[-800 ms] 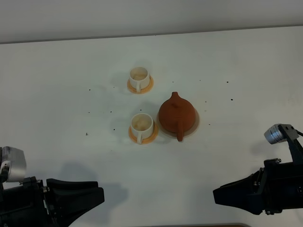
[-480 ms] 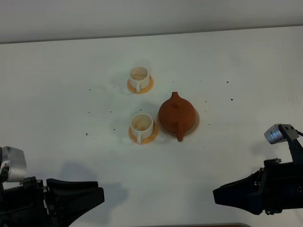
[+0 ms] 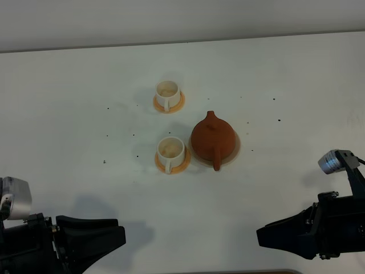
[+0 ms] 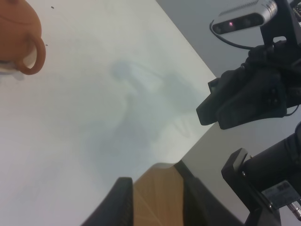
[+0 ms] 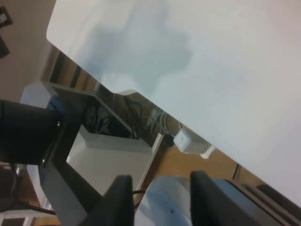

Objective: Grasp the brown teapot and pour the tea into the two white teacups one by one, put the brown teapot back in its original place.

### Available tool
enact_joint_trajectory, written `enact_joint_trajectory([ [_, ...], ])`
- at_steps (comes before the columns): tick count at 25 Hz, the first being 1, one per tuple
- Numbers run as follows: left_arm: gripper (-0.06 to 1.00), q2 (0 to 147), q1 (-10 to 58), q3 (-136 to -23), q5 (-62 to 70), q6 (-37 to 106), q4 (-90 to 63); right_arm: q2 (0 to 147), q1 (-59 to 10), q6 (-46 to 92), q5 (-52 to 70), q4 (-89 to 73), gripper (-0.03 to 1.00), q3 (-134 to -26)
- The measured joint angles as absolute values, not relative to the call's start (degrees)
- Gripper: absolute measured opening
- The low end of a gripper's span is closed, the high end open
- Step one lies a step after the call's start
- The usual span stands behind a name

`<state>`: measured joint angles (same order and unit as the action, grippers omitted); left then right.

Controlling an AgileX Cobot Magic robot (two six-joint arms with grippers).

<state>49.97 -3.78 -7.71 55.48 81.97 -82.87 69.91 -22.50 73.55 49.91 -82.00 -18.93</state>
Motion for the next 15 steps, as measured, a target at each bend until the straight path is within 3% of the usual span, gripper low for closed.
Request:
enact_joint_trajectory([
  [15, 0.26, 50.0, -3.8, -7.7, 55.4, 82.0, -82.9, 69.9, -22.5, 73.7, 50.3, -82.0, 0.28, -18.9],
])
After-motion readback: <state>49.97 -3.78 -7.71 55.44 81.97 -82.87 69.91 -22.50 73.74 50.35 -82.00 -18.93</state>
